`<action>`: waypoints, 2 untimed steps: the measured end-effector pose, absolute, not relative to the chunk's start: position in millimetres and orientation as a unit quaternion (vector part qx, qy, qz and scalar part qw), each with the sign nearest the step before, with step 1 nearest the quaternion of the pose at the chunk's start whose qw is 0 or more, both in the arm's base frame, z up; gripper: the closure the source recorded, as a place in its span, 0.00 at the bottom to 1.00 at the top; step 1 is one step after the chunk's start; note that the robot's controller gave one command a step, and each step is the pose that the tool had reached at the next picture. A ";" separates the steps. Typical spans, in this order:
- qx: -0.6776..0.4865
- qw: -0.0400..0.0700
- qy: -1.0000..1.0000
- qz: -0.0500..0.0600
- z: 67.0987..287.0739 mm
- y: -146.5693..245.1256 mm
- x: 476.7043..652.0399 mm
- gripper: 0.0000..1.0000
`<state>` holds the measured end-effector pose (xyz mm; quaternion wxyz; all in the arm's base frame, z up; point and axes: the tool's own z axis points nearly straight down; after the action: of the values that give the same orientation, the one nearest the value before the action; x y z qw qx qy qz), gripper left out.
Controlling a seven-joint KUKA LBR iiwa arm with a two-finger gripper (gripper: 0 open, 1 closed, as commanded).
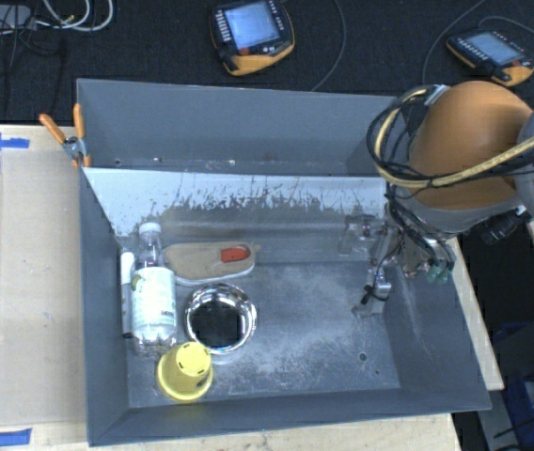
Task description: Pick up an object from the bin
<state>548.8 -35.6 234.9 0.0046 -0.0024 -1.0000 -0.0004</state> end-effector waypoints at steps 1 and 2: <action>0.073 0.009 -0.997 -0.002 157.1 87.8 488.8 0.00; 0.026 0.012 -1.000 -0.002 82.6 129.6 516.2 0.00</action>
Offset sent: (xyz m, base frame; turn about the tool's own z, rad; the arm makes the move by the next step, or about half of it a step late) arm -0.0572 0.1186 -0.0743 -0.1423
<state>516.2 129.6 82.6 0.0123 0.0259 -0.9996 -0.0022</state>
